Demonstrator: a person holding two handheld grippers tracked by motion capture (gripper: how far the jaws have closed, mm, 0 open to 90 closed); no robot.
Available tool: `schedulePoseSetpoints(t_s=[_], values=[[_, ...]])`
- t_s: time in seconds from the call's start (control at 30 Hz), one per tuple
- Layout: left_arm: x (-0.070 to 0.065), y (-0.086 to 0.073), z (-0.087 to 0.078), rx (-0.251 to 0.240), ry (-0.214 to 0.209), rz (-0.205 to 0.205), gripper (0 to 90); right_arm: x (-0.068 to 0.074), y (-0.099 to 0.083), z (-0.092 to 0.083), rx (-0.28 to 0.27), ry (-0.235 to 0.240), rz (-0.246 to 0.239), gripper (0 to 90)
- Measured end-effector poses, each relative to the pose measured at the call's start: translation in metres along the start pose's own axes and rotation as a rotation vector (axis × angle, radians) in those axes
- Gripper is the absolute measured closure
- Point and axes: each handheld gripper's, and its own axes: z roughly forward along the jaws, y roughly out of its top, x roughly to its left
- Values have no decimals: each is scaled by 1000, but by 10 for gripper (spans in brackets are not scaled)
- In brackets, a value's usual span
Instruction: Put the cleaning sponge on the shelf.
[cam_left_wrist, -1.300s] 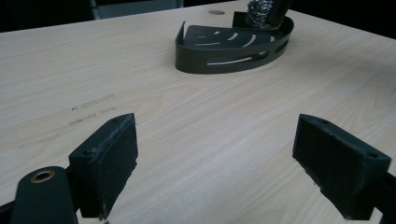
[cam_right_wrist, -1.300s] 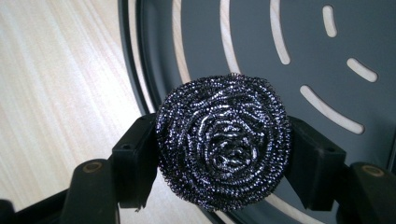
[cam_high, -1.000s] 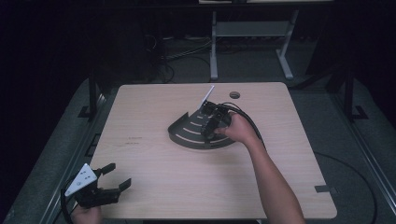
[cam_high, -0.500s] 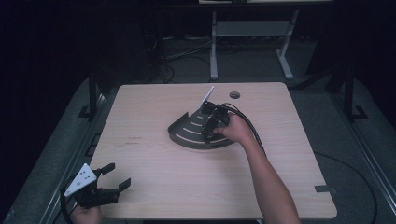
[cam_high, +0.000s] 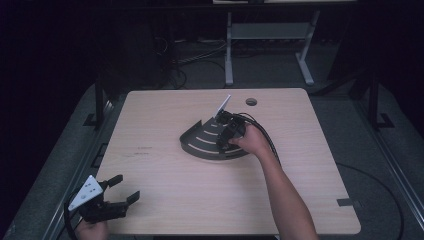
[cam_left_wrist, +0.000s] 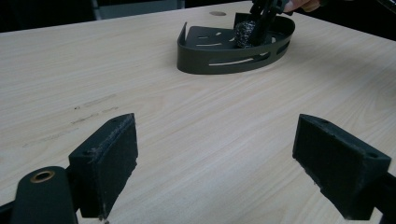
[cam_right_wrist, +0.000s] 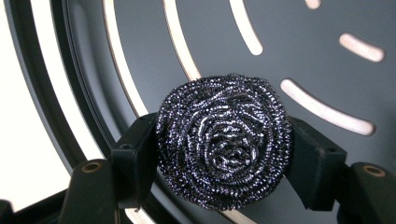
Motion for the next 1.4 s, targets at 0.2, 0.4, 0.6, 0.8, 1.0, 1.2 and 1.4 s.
schedulePoseSetpoints(t_s=[0.2,0.4,0.6,0.8,1.0,1.2,1.4], values=[[0,0,0,1,0,1,133,1,-1,4,7,-14,-2,316],[0,0,0,-2,1,-2,133,1,-1,5,2,-18,6,314],[-1,0,0,1,0,2,133,1,-2,4,3,-24,7,306],[0,0,1,3,-1,2,133,0,-4,5,0,-16,13,293],[0,0,2,5,2,-1,133,-3,-5,3,-9,-8,20,243],[1,0,3,7,2,-2,133,-3,-6,-2,-27,5,22,217],[1,0,3,10,3,-1,133,-3,-7,-4,-40,2,22,197]])
